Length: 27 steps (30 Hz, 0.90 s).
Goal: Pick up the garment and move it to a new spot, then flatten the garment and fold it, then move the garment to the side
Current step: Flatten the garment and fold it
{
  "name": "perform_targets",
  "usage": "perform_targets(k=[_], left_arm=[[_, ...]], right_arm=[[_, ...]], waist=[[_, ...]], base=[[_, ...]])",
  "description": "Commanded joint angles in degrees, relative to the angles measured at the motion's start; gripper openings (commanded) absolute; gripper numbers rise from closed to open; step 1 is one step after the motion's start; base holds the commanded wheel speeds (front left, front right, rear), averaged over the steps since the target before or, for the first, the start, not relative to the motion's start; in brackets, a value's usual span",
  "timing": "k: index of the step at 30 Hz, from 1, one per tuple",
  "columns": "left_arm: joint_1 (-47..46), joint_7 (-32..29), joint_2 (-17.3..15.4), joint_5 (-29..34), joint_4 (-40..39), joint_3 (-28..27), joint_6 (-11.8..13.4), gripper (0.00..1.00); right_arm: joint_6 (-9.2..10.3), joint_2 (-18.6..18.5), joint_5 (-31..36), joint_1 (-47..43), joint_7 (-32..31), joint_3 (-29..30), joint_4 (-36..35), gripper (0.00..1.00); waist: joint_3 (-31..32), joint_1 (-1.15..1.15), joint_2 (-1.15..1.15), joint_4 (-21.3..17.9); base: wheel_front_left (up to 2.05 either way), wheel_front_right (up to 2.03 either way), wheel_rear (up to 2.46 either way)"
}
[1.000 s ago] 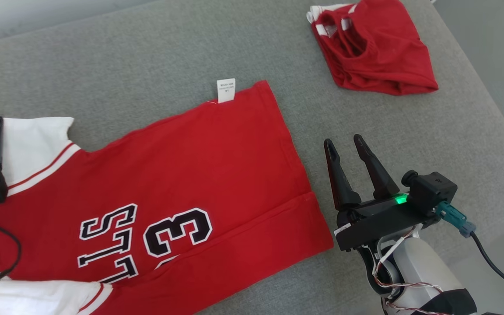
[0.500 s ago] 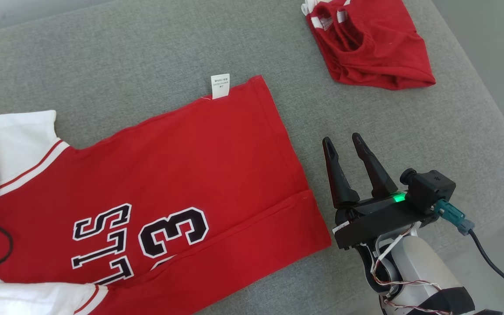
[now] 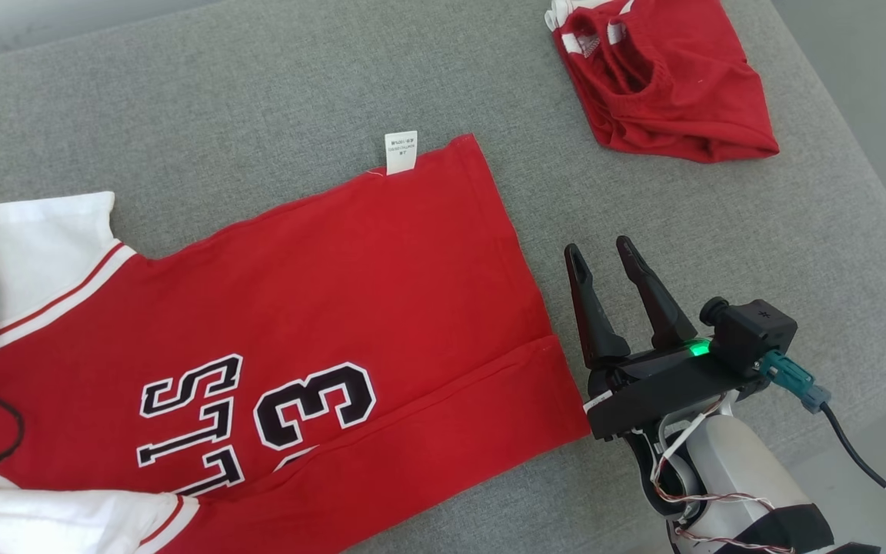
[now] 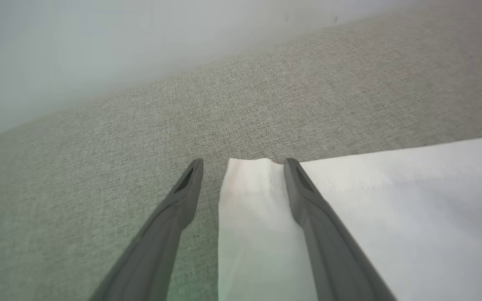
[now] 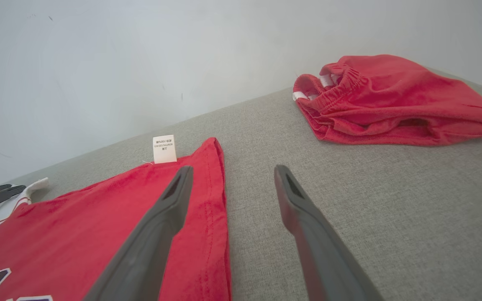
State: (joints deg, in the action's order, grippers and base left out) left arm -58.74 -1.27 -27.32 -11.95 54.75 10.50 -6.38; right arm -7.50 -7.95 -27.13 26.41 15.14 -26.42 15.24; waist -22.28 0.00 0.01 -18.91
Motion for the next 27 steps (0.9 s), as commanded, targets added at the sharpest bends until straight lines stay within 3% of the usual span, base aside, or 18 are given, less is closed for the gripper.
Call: perform_targets(k=[1,6,7,8,9,17,27], left_arm=[[-0.49,-0.10,-0.34,-0.40,0.74,0.23,0.13,1.00],[-0.76,-1.27,0.03,-1.05,2.25,0.51,0.08,1.00],[-0.79,-1.27,0.03,-1.17,2.45,0.53,0.06,0.82],[-0.86,-1.31,0.11,-1.44,2.72,0.53,0.04,0.35],[-0.87,-1.50,0.13,-1.53,2.97,0.65,-0.01,0.00],[-2.13,0.73,0.77,-1.66,3.14,1.60,-0.30,0.00],[-3.83,3.48,3.44,-2.00,1.02,4.07,-0.61,0.00]], right_arm=[[0.02,-0.31,-0.14,0.30,0.10,-0.18,0.05,1.00],[0.02,-0.42,-0.30,0.41,0.10,-0.20,0.24,1.00],[0.02,-0.39,-0.32,0.54,0.10,-0.31,0.36,1.00],[0.02,-0.36,-0.33,0.84,0.10,-0.56,0.56,1.00],[0.02,-0.35,-0.35,1.31,0.10,-0.93,0.84,1.00],[0.02,-1.06,-0.90,8.38,0.11,-4.39,8.25,1.00],[0.02,0.75,-6.43,23.10,-4.66,-7.34,25.49,1.00]], waist=[[-0.04,0.00,-0.01,-0.09],[-0.04,0.00,-0.01,-0.09],[-0.04,0.00,-0.01,-0.10],[-0.04,0.00,-0.01,-0.09],[-0.04,0.00,-0.01,-0.11],[0.37,0.00,-0.01,0.61],[0.17,0.00,-0.01,4.12]], base=[[0.00,0.00,0.00],[0.00,0.00,0.00],[0.00,0.00,0.00],[0.00,0.00,0.00],[0.00,0.00,0.00],[0.00,0.00,0.00],[0.00,0.00,0.00]])
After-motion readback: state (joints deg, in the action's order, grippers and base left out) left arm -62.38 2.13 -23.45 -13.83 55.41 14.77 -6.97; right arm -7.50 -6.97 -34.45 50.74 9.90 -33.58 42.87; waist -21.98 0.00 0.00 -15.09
